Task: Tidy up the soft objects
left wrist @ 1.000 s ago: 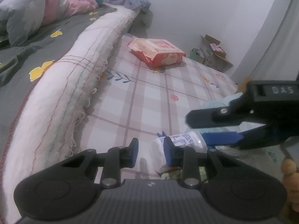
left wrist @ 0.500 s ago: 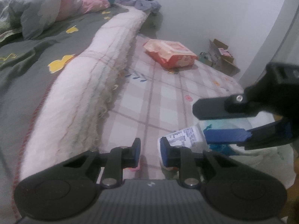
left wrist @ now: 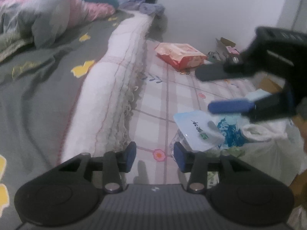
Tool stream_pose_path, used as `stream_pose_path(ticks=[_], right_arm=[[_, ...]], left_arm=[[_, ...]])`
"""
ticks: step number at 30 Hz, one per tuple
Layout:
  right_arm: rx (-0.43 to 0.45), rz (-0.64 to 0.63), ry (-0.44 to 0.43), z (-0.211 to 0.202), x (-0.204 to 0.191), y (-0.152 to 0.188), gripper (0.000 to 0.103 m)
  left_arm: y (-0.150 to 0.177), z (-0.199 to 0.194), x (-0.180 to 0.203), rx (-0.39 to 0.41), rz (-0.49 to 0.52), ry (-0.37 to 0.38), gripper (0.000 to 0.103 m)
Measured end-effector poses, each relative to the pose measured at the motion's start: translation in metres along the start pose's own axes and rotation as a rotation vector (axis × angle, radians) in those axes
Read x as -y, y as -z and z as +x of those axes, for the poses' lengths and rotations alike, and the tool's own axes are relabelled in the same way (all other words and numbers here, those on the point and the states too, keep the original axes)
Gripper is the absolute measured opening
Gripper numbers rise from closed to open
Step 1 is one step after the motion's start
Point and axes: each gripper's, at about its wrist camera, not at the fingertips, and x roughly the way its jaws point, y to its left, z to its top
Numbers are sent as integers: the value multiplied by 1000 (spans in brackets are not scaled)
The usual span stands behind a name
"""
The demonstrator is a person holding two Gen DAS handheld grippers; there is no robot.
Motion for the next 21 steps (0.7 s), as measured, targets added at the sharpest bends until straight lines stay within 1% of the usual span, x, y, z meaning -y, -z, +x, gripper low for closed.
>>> stream_pose_path(ticks=[2,6,10,12,18,19,21], right_arm=[[44,-17,23,-10,1,-4,57],[72,-9,80,-13,13,-10,51],[49,16,116,-2,28,-9,47],[59,10,126,-1,31,-9,46],[63,41,125,2,42,-11,46],[61,46,123,3,43,-11,46],[50,51,119,6,45,-12,46]], left_arm=[[2,-3,7,20,50,6,51],[5,0,19,35,124,13,51],[5,4,26,27,153,48,51],[7,5,27,19,163,66,52],[10,-2,27,21,145,142,61],[10,-1,29,17,143,144,61],[10,3,33,10,153,121,60]])
